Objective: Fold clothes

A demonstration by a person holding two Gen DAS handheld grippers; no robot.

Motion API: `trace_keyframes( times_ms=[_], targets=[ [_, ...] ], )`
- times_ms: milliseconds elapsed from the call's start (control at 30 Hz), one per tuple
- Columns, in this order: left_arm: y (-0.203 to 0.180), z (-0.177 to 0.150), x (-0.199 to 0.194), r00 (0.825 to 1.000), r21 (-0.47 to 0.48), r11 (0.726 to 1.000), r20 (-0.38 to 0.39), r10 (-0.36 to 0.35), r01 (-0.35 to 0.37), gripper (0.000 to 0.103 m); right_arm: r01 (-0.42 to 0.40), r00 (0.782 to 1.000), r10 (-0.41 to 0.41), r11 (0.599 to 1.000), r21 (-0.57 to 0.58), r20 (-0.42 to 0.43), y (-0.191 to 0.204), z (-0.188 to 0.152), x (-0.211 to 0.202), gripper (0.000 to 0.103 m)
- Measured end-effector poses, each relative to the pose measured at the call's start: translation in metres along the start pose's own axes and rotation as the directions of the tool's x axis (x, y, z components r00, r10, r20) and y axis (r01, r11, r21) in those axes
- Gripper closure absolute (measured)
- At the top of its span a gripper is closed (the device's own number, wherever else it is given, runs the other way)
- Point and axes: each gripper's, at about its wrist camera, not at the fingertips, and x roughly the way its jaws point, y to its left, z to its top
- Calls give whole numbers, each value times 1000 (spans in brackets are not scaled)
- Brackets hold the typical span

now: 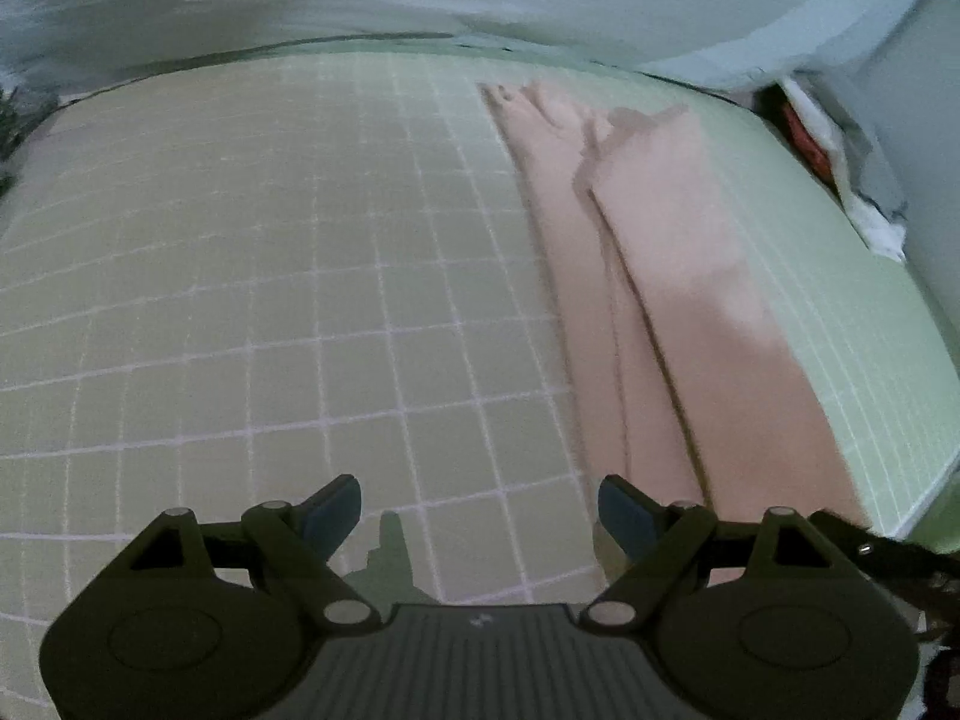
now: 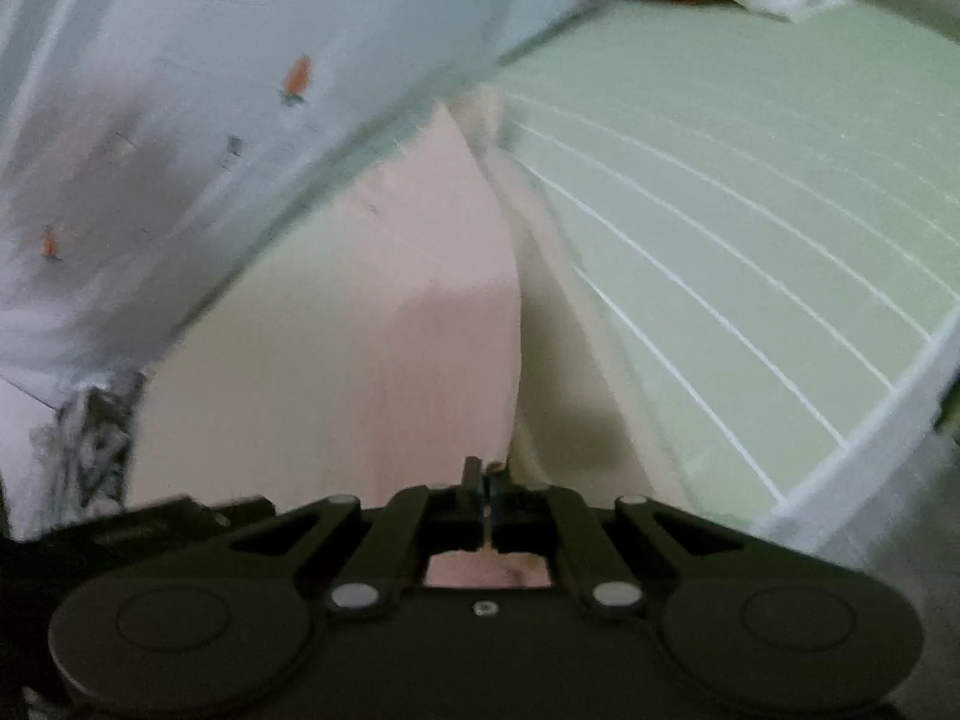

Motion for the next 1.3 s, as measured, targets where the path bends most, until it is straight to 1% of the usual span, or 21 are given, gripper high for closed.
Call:
trace_keyframes(
  times_ms=[67, 133, 167, 200, 233, 267, 300, 333, 400, 500, 600, 867, 1000, 1100, 1300],
  targets=[
    [-4, -4, 2, 1000, 19, 1000, -13, -6, 6, 16, 27, 999, -27, 1000, -1, -22, -2, -3, 4, 101],
    [-7, -9, 3, 1000, 36, 999, -24, -5, 6, 16, 51, 998, -52, 998, -34, -27, 2, -4, 5, 96],
    [-8, -10, 4, 1000, 39, 999, -26, -3, 4, 16, 68, 997, -69, 996, -54, -29, 4, -4, 5, 89],
    [-9, -11, 4, 1000, 41, 999, -26, 0, 1, 16, 91, 995, -94, 992, -82, -28, 6, -5, 5, 72],
    [-9, -11, 4, 1000, 39, 999, -26, 2, -1, 16, 118, 992, -121, 987, -108, -26, 10, -6, 5, 62],
    [-9, -11, 4, 1000, 37, 999, -25, 5, -4, 16, 145, 989, -149, 981, -128, -21, 12, -6, 5, 48],
    [-8, -12, 4, 1000, 32, 999, -25, 9, -8, 16, 166, 985, -170, 976, -144, -19, 14, -6, 6, 38],
    [-8, -12, 3, 1000, 29, 1000, -26, 12, -11, 16, 177, 983, -183, 972, -156, -20, 14, -6, 8, 34],
    [-8, -15, 3, 999, 21, 1000, -33, 19, -19, 15, 200, 978, -207, 963, -179, -21, 14, -5, 13, 20],
    [-8, -19, 4, 999, 19, 999, -44, 30, -30, 15, 213, 974, -224, 955, -206, -30, 14, -4, 17, 10],
    [-10, -22, 6, 998, 27, 999, -55, 39, -38, 15, 214, 972, -232, 943, -255, -44, 15, -6, 23, 5],
    [-21, -29, 16, 995, 62, 996, -80, 61, -56, 15, 209, 963, -257, 900, -381, -79, 19, -11, 37, 3],
    [-28, -30, 22, 993, 62, 996, -94, 72, -66, 15, 192, 962, -255, 885, -424, -98, 20, -9, 45, 1],
    [-34, -28, 27, 991, 51, 995, -100, 85, -80, 15, 172, 962, -247, 876, -450, -115, 18, -4, 48, 1],
    [-40, -22, 35, 985, -18, 991, -115, 131, -134, 15, 123, 963, -224, 858, -498, -149, 15, 6, 53, 0]
  ],
)
